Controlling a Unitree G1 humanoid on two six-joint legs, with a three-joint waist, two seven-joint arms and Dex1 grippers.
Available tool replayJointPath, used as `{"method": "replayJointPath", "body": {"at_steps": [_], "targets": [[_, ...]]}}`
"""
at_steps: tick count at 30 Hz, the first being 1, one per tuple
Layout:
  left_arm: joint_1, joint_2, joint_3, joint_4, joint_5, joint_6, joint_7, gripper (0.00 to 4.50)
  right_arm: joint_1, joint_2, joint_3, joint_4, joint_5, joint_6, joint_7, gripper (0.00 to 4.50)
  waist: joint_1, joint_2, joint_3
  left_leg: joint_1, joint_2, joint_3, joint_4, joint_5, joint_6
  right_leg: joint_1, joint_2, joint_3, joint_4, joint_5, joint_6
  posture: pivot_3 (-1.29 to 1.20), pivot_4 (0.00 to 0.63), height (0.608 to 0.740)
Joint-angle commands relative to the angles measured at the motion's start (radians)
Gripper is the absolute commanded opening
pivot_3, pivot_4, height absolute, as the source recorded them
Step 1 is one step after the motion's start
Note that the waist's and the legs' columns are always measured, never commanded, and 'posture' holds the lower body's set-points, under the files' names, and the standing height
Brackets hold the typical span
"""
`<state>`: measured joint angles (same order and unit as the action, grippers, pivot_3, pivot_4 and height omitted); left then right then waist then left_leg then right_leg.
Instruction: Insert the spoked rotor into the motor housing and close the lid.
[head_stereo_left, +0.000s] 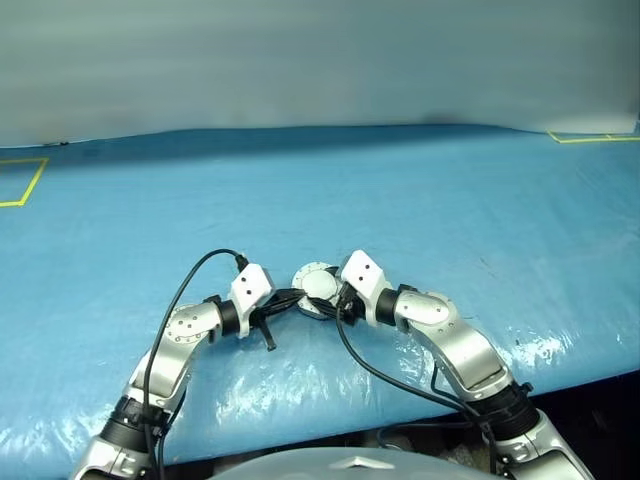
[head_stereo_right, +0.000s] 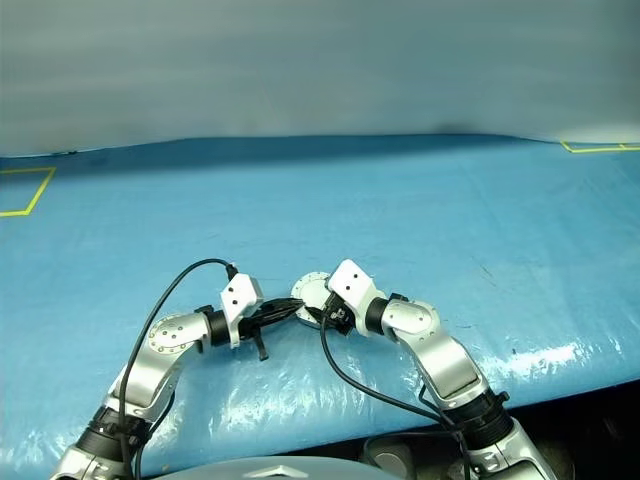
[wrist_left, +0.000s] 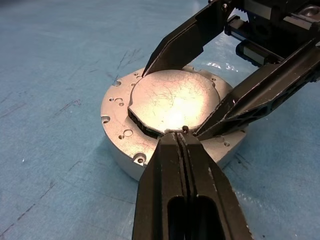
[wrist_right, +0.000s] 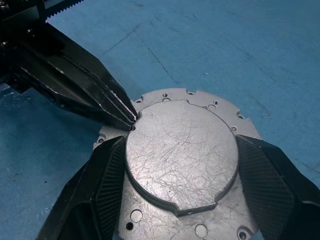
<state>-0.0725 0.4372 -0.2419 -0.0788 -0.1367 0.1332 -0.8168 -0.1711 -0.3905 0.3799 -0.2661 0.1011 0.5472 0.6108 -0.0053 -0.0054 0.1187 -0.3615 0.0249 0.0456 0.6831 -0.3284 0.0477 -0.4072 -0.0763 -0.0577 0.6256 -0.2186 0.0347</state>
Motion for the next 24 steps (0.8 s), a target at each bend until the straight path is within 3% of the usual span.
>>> {"method": "replayJointPath", "body": {"at_steps": [1, 7, 9, 11, 12, 17, 24], "targets": [[-0.01, -0.001, -0.027, 0.057, 0.045, -0.018, 0.012, 0.0, 0.071, -0.01, 0.072, 0.11, -0.022, 0.078, 0.017, 3.03, 0.002, 0.002, -0.003, 0.0, 0.0, 0.0, 0.0, 0.0, 0.0, 0.0, 0.0, 0.0, 0.0, 0.0, 0.0, 0.0, 0.15, 0.74], [-0.015, -0.006, -0.03, 0.079, 0.058, -0.031, 0.019, 0.0, 0.073, 0.013, 0.043, 0.12, -0.041, 0.026, -0.029, 3.03, 0.006, 0.002, -0.006, 0.001, 0.0, 0.0, 0.0, 0.0, 0.0, 0.001, 0.0, 0.0, 0.001, 0.0, 0.0, 0.0, 0.15, 0.74], [-0.015, -0.014, -0.03, 0.079, 0.057, -0.03, 0.024, 0.0, 0.068, 0.022, 0.025, 0.116, -0.02, 0.023, -0.018, 3.81, 0.005, 0.002, -0.006, 0.001, 0.0, 0.0, 0.001, 0.0, 0.0, 0.001, 0.0, 0.0, 0.001, 0.0, 0.0, 0.0, 0.15, 0.74], [-0.016, -0.016, -0.034, 0.08, 0.058, -0.029, 0.023, 0.0, 0.068, 0.033, 0.003, 0.099, 0.011, 0.019, 0.001, 4.38, 0.007, 0.002, -0.005, 0.001, 0.0, 0.0, 0.001, 0.001, 0.0, 0.001, -0.001, 0.0, 0.001, 0.001, 0.001, 0.0, 0.15, 0.74], [-0.018, -0.016, -0.035, 0.081, 0.06, -0.03, 0.02, 0.0, 0.068, 0.039, -0.007, 0.093, 0.022, 0.021, 0.006, 4.45, 0.008, 0.002, -0.005, 0.001, 0.0, 0.0, 0.001, 0.001, 0.0, 0.001, -0.001, 0.0, 0.001, 0.001, 0.001, 0.0, 0.15, 0.74], [-0.013, -0.016, -0.034, 0.074, 0.06, -0.03, 0.024, 0.0, 0.063, 0.124, -0.145, 0.006, 0.165, -0.01, 0.005, 4.45, 0.012, 0.003, -0.002, 0.0, 0.0, -0.001, 0.001, 0.001, 0.001, 0.0, -0.001, 0.0, 0.001, 0.001, 0.001, 0.0, 0.15, 0.74], [-0.007, -0.017, -0.039, 0.061, 0.059, -0.026, 0.025, 0.0, 0.052, 0.172, -0.233, -0.027, 0.249, -0.004, -0.021, 4.45, 0.02, 0.007, 0.003, -0.006, -0.001, -0.001, 0.001, 0.001, 0.001, -0.004, -0.002, 0.001, 0.001, 0.002, 0.001, 0.0, 0.15, 0.74]]}}
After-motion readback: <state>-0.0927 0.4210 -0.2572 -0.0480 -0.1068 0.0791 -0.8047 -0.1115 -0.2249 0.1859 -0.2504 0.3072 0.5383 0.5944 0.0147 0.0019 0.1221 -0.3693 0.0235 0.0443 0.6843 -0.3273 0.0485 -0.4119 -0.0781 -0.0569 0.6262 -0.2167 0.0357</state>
